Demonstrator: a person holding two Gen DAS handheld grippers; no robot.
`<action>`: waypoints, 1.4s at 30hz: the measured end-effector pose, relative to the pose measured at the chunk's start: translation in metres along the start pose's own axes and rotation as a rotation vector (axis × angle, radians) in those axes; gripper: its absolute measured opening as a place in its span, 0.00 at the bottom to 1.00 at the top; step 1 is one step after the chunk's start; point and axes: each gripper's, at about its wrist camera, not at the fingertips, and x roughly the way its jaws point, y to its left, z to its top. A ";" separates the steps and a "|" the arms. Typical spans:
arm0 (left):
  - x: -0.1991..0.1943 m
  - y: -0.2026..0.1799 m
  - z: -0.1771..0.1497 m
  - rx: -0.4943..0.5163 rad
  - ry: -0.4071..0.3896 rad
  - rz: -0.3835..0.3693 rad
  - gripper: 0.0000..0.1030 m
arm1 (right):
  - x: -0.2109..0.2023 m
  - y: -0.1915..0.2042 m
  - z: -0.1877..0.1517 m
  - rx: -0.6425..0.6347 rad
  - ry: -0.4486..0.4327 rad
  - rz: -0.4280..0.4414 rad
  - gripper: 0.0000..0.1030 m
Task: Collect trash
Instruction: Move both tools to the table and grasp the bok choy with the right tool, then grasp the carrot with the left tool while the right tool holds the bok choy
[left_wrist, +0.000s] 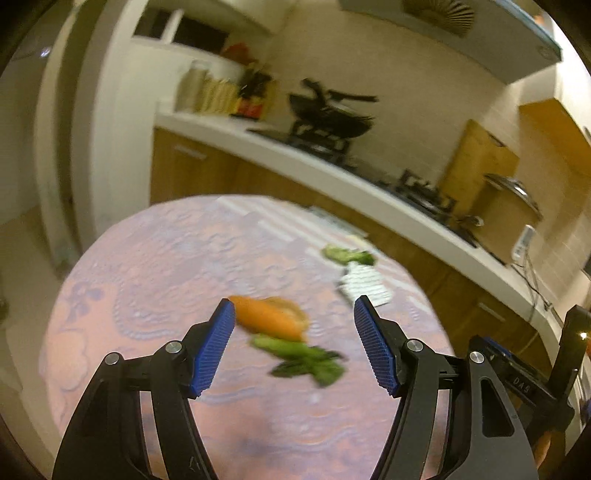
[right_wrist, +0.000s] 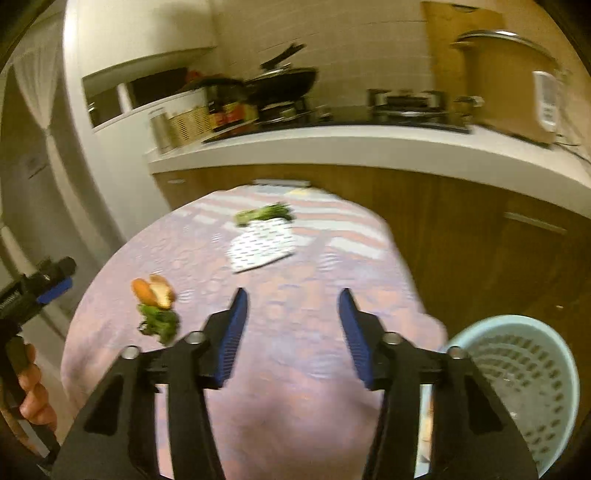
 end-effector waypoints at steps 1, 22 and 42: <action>0.005 0.006 -0.001 -0.009 0.025 -0.004 0.63 | 0.009 0.006 -0.001 -0.002 0.016 0.018 0.38; 0.057 0.062 -0.005 -0.096 0.169 0.057 0.63 | 0.087 0.110 -0.012 -0.248 0.251 0.232 0.50; 0.102 0.066 0.026 0.079 0.268 0.000 0.63 | 0.093 0.144 -0.022 -0.385 0.271 0.243 0.17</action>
